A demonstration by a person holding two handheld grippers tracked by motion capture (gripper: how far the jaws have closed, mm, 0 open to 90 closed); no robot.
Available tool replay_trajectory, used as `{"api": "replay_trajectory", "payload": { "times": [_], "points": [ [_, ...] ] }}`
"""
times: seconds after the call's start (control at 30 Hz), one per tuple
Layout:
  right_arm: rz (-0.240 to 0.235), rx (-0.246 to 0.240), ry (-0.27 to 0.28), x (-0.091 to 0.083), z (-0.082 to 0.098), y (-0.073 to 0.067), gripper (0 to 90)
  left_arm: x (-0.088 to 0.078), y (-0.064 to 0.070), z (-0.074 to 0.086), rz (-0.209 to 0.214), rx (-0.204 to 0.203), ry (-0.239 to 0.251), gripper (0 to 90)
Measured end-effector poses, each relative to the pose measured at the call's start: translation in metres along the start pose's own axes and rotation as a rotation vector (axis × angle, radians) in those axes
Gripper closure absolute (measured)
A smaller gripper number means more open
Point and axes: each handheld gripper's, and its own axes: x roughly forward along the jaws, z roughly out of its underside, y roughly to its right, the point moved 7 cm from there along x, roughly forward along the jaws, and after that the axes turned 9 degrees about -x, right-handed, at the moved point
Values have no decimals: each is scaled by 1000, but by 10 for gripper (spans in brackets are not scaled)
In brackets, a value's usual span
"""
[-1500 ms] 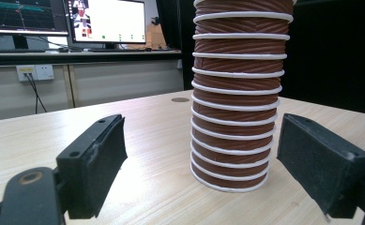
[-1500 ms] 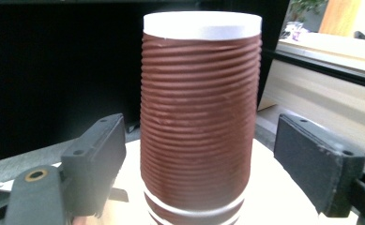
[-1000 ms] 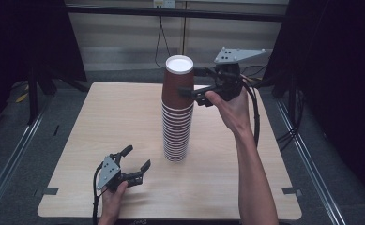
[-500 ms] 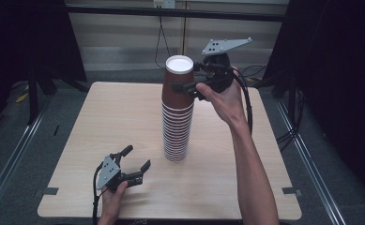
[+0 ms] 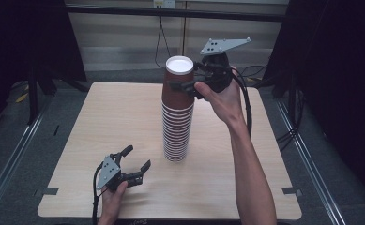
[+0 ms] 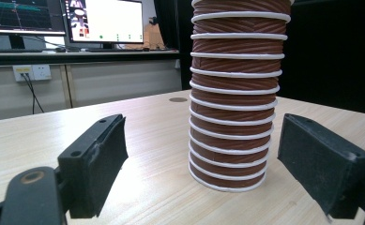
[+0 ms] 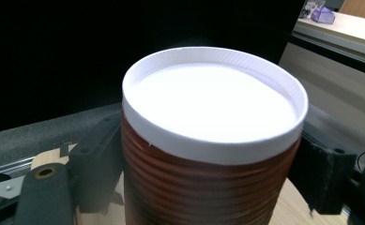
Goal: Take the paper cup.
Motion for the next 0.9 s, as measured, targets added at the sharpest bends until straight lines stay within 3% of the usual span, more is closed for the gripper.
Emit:
{"api": "replay_trajectory", "payload": {
  "times": [0.23, 0.9],
  "points": [
    [9, 1, 43, -4, -5, 1, 207, 0, 0, 0, 3, 5, -2, 156],
    [26, 19, 245, -29, -29, 4, 212, 0, 0, 0, 7, 1, -2, 156]
  ]
}}
